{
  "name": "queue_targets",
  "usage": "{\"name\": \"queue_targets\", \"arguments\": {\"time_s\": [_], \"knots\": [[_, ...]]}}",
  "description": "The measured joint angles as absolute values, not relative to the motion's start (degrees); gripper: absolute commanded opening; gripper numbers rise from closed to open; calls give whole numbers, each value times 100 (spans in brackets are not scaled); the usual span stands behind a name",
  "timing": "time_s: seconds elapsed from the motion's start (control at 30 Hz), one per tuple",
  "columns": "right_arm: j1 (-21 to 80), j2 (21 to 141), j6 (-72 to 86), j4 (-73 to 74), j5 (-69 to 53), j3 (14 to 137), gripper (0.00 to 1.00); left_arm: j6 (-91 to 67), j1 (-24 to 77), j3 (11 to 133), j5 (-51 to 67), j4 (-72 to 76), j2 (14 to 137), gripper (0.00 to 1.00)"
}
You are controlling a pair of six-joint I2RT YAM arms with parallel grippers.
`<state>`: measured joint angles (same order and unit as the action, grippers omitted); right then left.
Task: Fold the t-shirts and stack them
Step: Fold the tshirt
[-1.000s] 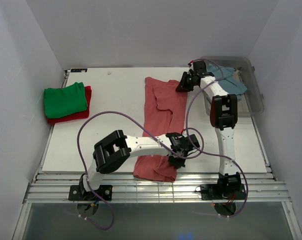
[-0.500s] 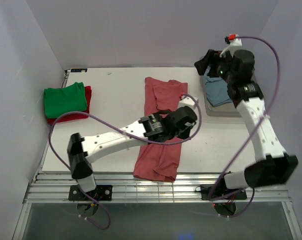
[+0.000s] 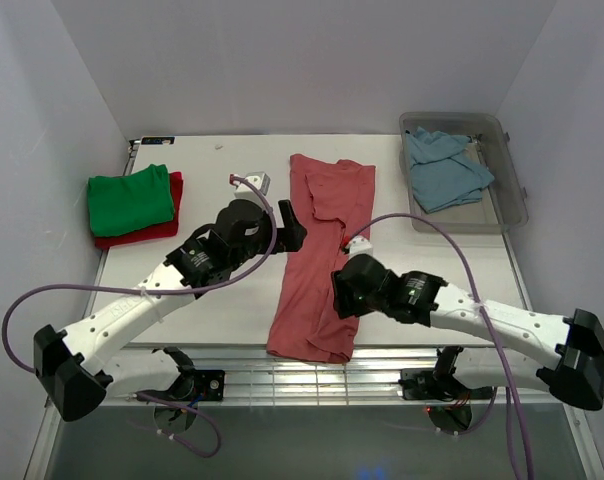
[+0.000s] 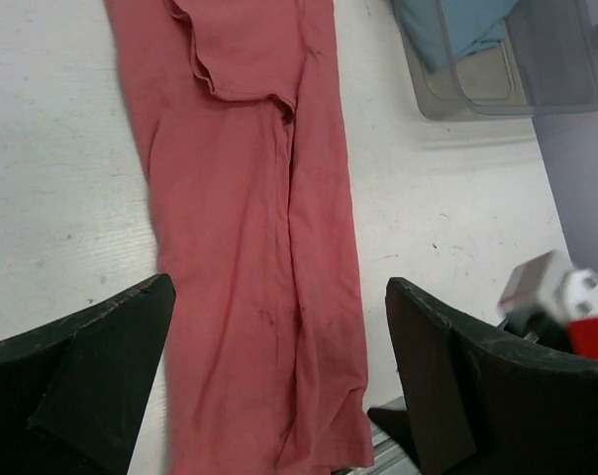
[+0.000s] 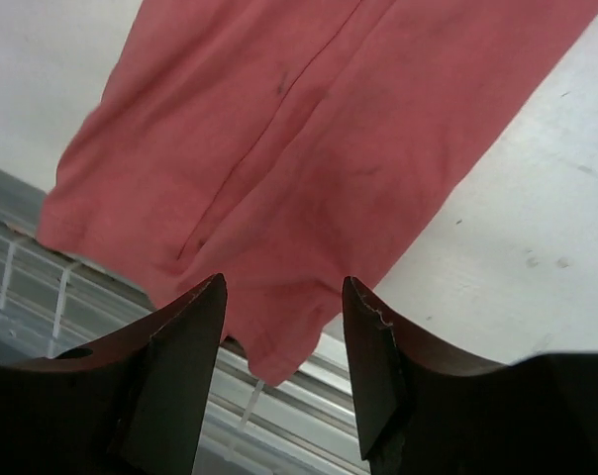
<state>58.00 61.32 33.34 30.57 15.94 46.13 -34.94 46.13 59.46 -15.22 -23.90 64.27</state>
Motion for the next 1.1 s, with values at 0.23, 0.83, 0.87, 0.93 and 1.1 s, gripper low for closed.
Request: {"name": "queue_targets", "arguments": {"time_s": [0.23, 0.83, 0.87, 0.93, 1.1], "knots": [[7400, 7465, 4545, 3625, 2379, 5063, 58, -3516, 4595, 5977, -1059, -2222, 7000, 98], [7922, 8534, 5210, 3190, 2386, 5288, 54, -3636, 4587, 5474, -941, -2150, 6748, 98], [7922, 8534, 5210, 3105, 2362, 5288, 54, -3647, 4587, 5454, -941, -2169, 6742, 98], [7924, 8534, 5207, 2961, 2324, 5290, 54, -3656, 4587, 5398, -943, -2185, 6716, 98], [7926, 8672, 5183, 2842, 2272, 5365, 46, -3712, 4587, 5286, -943, -2228, 6661, 98]]}}
